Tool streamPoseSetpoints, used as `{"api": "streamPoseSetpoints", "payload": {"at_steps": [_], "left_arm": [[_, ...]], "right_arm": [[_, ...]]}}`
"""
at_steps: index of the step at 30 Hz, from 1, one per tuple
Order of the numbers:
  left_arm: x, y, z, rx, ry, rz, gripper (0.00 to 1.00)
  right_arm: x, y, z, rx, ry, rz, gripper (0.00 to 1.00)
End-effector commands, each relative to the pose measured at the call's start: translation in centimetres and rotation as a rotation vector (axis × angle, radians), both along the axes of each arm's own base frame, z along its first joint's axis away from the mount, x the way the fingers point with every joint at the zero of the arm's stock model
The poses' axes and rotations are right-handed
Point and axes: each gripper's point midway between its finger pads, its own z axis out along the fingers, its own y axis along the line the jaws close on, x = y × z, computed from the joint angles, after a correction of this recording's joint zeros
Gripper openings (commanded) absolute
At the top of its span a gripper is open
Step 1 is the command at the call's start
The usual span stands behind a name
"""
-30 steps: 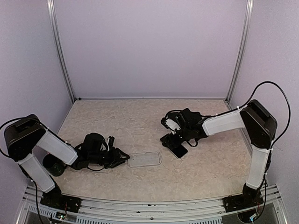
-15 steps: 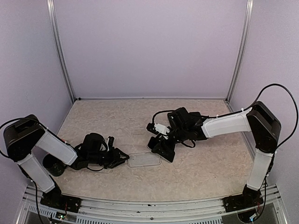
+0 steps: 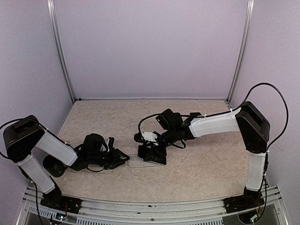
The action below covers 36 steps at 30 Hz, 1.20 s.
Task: Put the phone into the phone case
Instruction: Pick up the phone at the center of the board, then place the phone on the phone case.
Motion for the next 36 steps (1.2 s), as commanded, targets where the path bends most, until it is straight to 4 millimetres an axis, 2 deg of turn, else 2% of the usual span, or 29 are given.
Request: {"api": "streamPoseSetpoints", "payload": {"at_steps": [1,7,13,25,28,32,36], "left_arm": [[0.2,0.3,0.4,-0.001,-0.008,0.016,0.40],[0.2,0.3,0.4,-0.002,-0.005,0.016,0.40],[0.2,0.3,0.4,-0.004,-0.005,0.014,0.40],[0.1,0.2,0.4,-0.010,-0.006,0.009,0.40],[0.1,0.2,0.4,-0.012,-0.005,0.008,0.40],[0.3,0.1,0.6,-0.005,-0.016,-0.002,0.40],[1.2,0.1,1.1,0.008,-0.032,-0.007,0.40]], "right_arm": [[-2.1,1.5,-0.5,-0.017,-0.017,0.137,0.74],[-2.7,2.2,-1.7,-0.054,-0.059,0.196,0.77],[-1.3,2.8,-3.1,-0.104,-0.069,0.145,0.78],[0.8,3.5,-1.9,-0.078,-0.098,0.043,0.83],[1.0,3.2,-1.5,-0.084,-0.086,0.025,0.85],[0.9,2.2,0.8,-0.061,-0.004,-0.033,0.88],[0.6,-0.4,1.3,-0.109,0.024,-0.151,0.92]]}}
